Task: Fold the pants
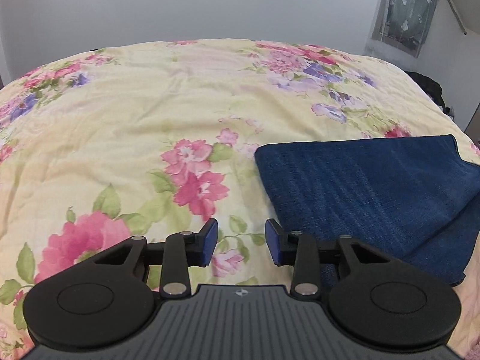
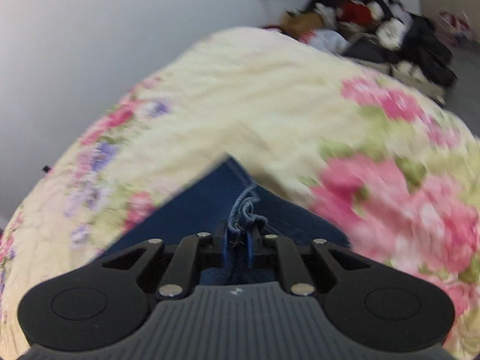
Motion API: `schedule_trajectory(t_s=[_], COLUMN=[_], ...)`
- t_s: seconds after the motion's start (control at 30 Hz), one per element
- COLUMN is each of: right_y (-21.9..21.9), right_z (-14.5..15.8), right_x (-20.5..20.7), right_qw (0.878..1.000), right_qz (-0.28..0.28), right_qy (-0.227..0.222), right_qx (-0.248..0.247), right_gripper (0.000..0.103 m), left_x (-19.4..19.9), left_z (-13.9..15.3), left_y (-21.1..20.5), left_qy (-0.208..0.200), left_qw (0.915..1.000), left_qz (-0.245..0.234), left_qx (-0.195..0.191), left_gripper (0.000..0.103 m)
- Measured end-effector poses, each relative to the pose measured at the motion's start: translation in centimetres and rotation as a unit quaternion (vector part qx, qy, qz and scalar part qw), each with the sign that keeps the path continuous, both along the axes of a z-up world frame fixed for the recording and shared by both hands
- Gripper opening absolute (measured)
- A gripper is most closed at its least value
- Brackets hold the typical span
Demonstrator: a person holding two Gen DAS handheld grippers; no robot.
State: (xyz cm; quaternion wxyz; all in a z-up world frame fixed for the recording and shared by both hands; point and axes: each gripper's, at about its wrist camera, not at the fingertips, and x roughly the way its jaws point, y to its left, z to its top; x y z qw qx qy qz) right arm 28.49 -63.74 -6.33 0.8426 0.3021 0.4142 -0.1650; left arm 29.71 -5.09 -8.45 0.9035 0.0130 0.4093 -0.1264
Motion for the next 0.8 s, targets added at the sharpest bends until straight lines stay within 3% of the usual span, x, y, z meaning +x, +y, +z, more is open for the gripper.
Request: schedule_trajectory(t_s=[0.07,0.13,0.2,0.27,0.33,0.4,0.5,0.6,0.73,0.8], right_y=[-1.3,-1.6,-1.4,-1.2,-1.0,-0.8,0.4,1.9,3.7,3.8], right_z=[-3.9,-5.1,-4.5,-4.8,-4.4,-4.4,-1.6,3.8,9.6,9.2], right_x=[-1.3,-1.0,-1.5,-0.2,0.1,1.2,3.2,5.0,5.2,4.7], right_qw=[0.999,0.998,0.998,0.998,0.999,0.999,0.999,0.996,0.980,0.980], right_qz=[-0.017,-0.008,0.010,0.018,0.022,0.025,0.041,0.076,0.106,0.116], right_qy=[-0.003,-0.016,-0.019,-0.012,0.000,0.019,0.023,-0.055,-0.170,-0.157], right_qx=[0.044,0.059,0.054,0.053,0.050,0.039,0.009,0.002,-0.018,-0.042], right_gripper=[0.007,0.007,0.007,0.007,0.007,0.007,0.007,0.007,0.006,0.006], left_x=[0.8,1.4,1.9,2.3,2.3,2.4,2.8,2.9,2.6,2.6], left_z=[-0.4,-0.9,-1.7,-3.0,-4.3,-4.9,-5.2,-5.4,-5.4,-5.4], left_y=[-1.7,-3.4,-5.3,-7.3,-8.2,-8.3,-8.1,-8.1,-8.0,-7.9], left_qy=[0.001,0.002,0.008,0.024,0.032,0.041,0.051,0.057,0.052,0.053], left_qw=[0.9998,0.9994,0.9987,0.9979,0.9964,0.9960,0.9957,0.9959,0.9970,0.9972], left_qz=[-0.016,-0.033,-0.049,-0.058,-0.061,-0.057,-0.051,-0.042,-0.030,-0.028], left_qx=[-0.009,-0.014,-0.011,0.019,0.049,0.054,0.058,0.055,0.049,0.045], left_gripper=[0.040,0.038,0.031,0.022,0.020,0.018,0.015,0.014,0.014,0.014])
